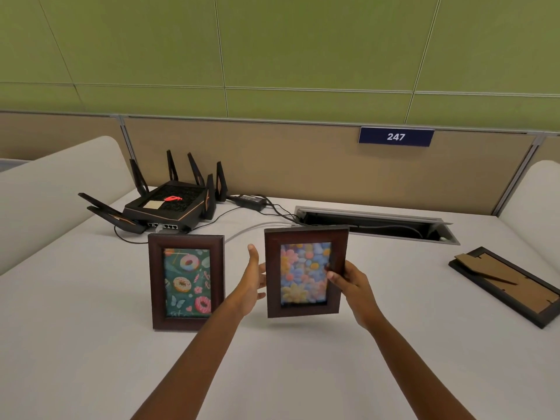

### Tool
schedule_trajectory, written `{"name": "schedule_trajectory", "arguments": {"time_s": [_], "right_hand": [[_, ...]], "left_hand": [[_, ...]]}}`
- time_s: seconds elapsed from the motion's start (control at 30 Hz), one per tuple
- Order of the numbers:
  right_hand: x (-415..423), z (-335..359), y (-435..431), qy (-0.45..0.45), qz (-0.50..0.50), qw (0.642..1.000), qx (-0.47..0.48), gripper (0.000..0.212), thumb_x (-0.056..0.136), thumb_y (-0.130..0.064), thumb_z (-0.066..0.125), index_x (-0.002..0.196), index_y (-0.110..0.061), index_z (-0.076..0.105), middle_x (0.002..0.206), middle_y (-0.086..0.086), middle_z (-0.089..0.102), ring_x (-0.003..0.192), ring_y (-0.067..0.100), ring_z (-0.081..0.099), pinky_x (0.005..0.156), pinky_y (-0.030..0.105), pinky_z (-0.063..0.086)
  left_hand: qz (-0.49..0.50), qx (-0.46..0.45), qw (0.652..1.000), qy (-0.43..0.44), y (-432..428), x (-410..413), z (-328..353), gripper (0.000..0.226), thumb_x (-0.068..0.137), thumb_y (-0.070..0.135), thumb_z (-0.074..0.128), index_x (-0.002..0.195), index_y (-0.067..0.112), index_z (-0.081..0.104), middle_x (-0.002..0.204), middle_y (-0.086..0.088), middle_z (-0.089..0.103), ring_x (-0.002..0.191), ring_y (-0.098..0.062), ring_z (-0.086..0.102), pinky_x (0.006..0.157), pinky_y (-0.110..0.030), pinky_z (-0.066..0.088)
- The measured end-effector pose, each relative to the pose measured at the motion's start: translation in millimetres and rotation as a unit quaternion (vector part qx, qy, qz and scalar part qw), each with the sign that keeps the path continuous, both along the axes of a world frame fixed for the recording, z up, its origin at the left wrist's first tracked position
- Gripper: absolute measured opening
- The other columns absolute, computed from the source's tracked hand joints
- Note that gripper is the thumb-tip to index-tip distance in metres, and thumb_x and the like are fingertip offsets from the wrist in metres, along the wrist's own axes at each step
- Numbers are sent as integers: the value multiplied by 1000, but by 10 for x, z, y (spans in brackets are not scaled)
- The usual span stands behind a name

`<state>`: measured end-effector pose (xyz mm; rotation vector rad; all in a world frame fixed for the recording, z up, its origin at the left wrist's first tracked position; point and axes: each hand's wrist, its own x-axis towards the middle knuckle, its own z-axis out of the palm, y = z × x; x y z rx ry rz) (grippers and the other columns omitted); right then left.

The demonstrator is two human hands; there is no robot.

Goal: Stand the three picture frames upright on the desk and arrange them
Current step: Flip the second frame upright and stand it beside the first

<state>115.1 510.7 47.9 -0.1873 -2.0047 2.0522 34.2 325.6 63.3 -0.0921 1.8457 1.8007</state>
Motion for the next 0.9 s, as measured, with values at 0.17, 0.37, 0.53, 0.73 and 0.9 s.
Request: {"name": "schedule_trajectory", "arguments": {"time_s": [0.17, 0.37, 0.53, 0.73, 0.9], "right_hand": [[-84, -96, -92, -40, 15, 999, 1, 19, 89, -8, 51, 106, -17, 52, 111, 7, 60, 101, 24, 58, 88, 36, 50], [-193, -165, -147, -58, 8, 998, -1, 18, 90, -11, 51, 106, -19, 52, 109, 6, 60, 101, 22, 58, 88, 35, 51], [-259, -232, -176, -72, 4, 997, 4, 17, 90, -14, 51, 106, -19, 52, 109, 5, 60, 100, 21, 59, 86, 34, 51], [-290, -281, -178, -76, 11, 997, 3, 16, 89, -15, 52, 105, -21, 52, 108, 4, 61, 97, 18, 61, 80, 27, 54], [-288, -256, -170, -89, 14, 996, 15, 15, 89, -18, 53, 104, -21, 52, 109, 3, 61, 97, 18, 60, 70, 18, 52]], "left_hand": [[20, 32, 999, -18, -41, -80, -140, 83, 83, 68, -1, 127, 20, 52, 142, -11, 48, 133, -28, 39, 114, -46, 21], [46, 71, 996, -39, -6, -155, -188, 86, 83, 69, 0, 131, 18, 50, 140, -14, 49, 131, -32, 43, 116, -49, 23], [57, 104, 992, -38, 26, -191, -188, 79, 87, 64, 2, 133, 17, 46, 140, -18, 48, 127, -37, 47, 108, -49, 34], [61, 103, 991, -54, 7, -184, -197, 82, 86, 65, 3, 131, 16, 49, 137, -19, 51, 125, -38, 49, 104, -49, 38], [69, 66, 995, -31, 37, -153, -183, 79, 88, 61, -1, 134, 15, 45, 138, -18, 50, 126, -38, 48, 107, -48, 35]]}}
